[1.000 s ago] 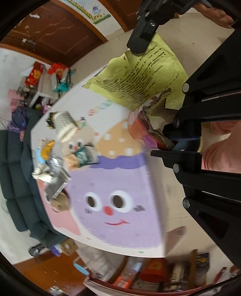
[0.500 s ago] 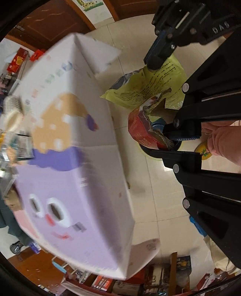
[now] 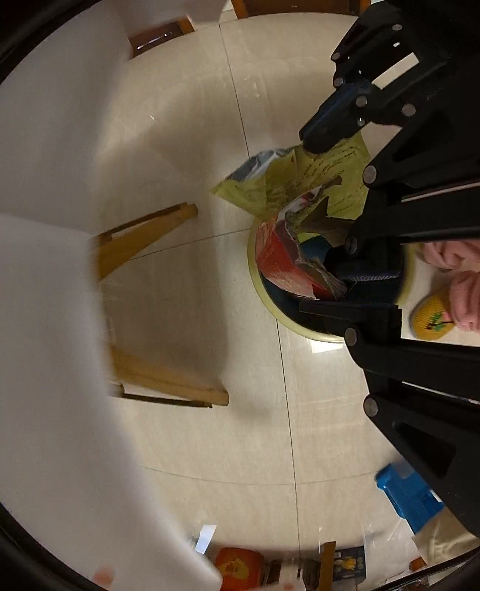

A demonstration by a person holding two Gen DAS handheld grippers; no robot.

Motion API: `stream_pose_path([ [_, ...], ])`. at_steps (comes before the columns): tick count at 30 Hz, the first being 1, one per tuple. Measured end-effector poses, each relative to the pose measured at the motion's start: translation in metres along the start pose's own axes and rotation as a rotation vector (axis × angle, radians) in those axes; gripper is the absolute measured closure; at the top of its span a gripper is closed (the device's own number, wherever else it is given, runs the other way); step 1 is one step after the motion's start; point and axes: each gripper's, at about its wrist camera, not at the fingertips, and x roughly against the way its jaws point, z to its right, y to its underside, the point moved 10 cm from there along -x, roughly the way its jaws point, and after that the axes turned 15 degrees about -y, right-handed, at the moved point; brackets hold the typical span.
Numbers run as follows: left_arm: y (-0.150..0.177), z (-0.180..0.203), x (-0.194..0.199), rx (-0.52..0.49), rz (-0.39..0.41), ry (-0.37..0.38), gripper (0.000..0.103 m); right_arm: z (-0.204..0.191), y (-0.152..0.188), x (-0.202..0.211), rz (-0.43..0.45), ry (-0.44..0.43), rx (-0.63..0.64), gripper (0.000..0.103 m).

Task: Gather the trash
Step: 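Carry both items over the bin and open both tools to drop them, then move both tools back toward the milk carton and checkered cup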

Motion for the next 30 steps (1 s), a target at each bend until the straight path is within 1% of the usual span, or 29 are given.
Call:
stream_pose_path([
  [3, 0.005, 0.016, -0.022, -0.003, 0.002, 0.012, 0.096, 0.019, 0.012, -0.017, 0.023, 0.005, -0.012, 0.102],
  [4, 0.008, 0.023, -0.031, -0.007, 0.005, 0.020, 0.095, 0.024, 0.015, -0.021, 0.025, 0.007, -0.011, 0.101],
  [5, 0.011, 0.025, -0.038, -0.015, 0.011, 0.028, 0.091, 0.030, 0.022, -0.029, 0.018, -0.004, -0.012, 0.101],
  [6, 0.012, 0.031, -0.041, -0.023, 0.014, 0.028, 0.088, 0.035, 0.030, -0.038, -0.004, -0.011, -0.013, 0.099],
  [8, 0.015, 0.043, -0.052, -0.053, 0.037, 0.025, 0.071, 0.046, 0.048, -0.056, -0.062, 0.012, -0.016, 0.091],
  [10, 0.017, 0.051, -0.060, -0.084, 0.046, 0.015, 0.061, 0.057, 0.068, -0.071, -0.120, 0.029, -0.039, 0.086],
  [12, 0.018, 0.058, -0.064, -0.111, 0.042, 0.007, 0.061, 0.062, 0.076, -0.074, -0.138, 0.040, -0.059, 0.078],
  [13, 0.018, 0.060, -0.066, -0.121, 0.040, 0.004, 0.061, 0.063, 0.078, -0.073, -0.139, 0.047, -0.063, 0.072],
  [14, 0.018, 0.060, -0.068, -0.123, 0.040, 0.001, 0.061, 0.062, 0.079, -0.071, -0.133, 0.049, -0.064, 0.071],
  [15, 0.019, 0.062, -0.066, -0.124, 0.041, -0.003, 0.061, 0.061, 0.079, -0.069, -0.126, 0.048, -0.064, 0.071],
  [19, 0.016, 0.052, -0.058, -0.104, 0.051, -0.018, 0.061, 0.053, 0.082, -0.064, -0.125, 0.056, -0.056, 0.071],
  [21, 0.014, 0.035, -0.053, -0.092, 0.051, -0.025, 0.061, 0.048, 0.083, -0.058, -0.124, 0.050, -0.060, 0.071],
  [24, 0.016, 0.022, -0.046, -0.082, 0.050, -0.033, 0.061, 0.043, 0.081, -0.049, -0.118, 0.052, -0.070, 0.071],
  [28, 0.021, 0.000, -0.020, -0.069, 0.053, -0.039, 0.061, 0.026, 0.071, -0.021, -0.103, 0.065, -0.091, 0.071],
  [30, 0.024, -0.010, 0.000, -0.058, 0.053, -0.034, 0.061, 0.019, 0.063, -0.006, -0.096, 0.068, -0.104, 0.071],
])
